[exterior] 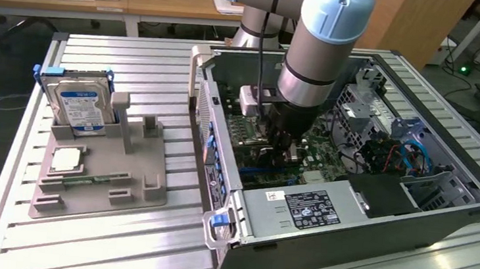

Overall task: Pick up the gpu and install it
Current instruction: 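Insert the gpu into the slot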

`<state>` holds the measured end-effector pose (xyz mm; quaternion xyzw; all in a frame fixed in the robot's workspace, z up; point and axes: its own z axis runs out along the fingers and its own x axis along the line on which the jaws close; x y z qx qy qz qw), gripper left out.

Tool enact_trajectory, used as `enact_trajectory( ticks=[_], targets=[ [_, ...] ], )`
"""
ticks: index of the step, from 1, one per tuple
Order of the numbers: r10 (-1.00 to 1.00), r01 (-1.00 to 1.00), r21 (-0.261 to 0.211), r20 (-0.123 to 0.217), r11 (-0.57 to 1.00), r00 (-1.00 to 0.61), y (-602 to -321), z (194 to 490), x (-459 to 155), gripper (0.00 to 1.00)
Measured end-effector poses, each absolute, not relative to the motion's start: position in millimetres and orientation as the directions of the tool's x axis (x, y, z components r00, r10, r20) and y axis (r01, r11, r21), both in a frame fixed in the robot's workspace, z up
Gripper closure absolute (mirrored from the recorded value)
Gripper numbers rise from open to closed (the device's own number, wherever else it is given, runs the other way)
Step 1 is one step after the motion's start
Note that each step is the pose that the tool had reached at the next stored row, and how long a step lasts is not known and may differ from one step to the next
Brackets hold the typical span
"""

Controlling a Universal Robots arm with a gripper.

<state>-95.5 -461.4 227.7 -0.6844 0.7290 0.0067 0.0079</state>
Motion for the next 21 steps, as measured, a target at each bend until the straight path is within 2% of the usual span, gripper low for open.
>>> enact_trajectory(
  ticks=[21],
  targets=[
    [-0.998,-0.999,-0.001,-0.021,0.051,-0.051,-460.0,229.3,-95.9,0.71]
  ],
)
